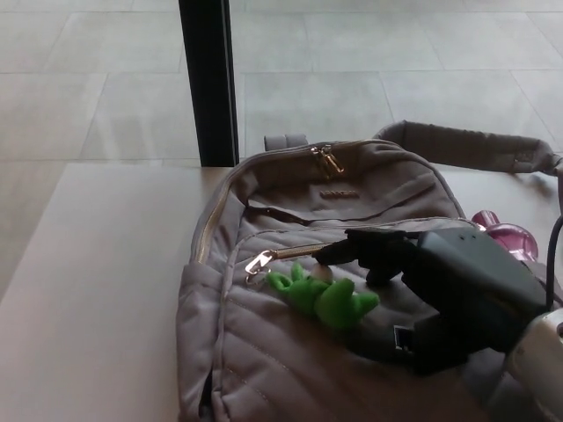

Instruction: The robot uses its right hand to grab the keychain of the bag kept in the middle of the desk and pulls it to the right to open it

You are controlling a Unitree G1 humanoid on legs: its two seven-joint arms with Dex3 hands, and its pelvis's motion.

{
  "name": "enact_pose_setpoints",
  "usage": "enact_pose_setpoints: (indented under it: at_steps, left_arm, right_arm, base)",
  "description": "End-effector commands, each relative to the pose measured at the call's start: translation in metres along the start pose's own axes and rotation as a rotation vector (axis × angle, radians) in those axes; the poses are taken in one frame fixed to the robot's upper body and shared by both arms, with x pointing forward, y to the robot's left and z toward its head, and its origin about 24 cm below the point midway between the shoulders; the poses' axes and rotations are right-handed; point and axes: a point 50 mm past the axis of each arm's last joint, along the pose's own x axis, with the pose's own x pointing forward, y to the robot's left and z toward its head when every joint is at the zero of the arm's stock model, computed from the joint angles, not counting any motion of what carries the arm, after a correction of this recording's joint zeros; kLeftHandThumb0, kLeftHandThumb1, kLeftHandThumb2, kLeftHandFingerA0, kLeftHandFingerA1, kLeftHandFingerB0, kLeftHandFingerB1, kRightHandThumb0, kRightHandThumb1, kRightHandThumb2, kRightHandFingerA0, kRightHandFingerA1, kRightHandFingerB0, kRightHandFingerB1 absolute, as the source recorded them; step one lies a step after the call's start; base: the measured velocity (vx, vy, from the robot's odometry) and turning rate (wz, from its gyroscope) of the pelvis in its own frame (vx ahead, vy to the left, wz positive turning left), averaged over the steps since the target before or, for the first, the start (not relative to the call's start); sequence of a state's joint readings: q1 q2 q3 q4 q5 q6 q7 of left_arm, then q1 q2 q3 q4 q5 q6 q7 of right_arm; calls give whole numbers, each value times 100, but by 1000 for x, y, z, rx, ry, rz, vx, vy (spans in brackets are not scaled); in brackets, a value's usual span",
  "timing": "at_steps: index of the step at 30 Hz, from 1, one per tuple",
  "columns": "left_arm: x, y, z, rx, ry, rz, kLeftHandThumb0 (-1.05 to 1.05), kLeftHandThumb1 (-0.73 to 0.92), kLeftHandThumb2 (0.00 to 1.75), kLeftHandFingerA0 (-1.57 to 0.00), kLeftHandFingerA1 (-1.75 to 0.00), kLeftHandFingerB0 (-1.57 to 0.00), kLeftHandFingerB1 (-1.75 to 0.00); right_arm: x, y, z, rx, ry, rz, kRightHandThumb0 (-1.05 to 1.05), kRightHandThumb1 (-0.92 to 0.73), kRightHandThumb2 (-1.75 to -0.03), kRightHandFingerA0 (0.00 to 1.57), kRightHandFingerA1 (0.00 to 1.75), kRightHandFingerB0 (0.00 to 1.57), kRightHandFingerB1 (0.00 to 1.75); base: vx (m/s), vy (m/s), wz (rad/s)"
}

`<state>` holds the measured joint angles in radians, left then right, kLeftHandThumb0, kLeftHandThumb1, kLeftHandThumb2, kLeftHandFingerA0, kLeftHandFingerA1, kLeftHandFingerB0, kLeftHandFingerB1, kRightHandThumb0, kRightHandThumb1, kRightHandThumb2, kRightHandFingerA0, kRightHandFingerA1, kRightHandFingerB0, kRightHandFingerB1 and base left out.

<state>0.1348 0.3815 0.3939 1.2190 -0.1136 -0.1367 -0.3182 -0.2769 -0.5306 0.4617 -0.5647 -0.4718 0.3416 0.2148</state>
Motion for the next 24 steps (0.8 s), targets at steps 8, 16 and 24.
enact_pose_setpoints:
  at_steps: [8,16,24]
  left_arm:
    - [-1,2,5,2,-42,-17,-49,64,59,-55,-56,-49,-42]
    - [0,-1,4,-8,-38,-24,-51,64,59,-54,-56,-50,-43]
    - [-1,-1,2,19,-36,-34,-54,64,57,-54,-55,-49,-41]
  right_arm:
    - [6,22,2,-50,57,-135,-62,-63,-59,104,101,59,49]
    - [13,41,8,7,76,-188,-57,-45,-84,113,124,58,62]
    - [6,54,0,-89,102,-160,-34,-64,-65,97,155,74,55]
  base:
    - [0,0,0]
    - [0,0,0]
    - [0,0,0]
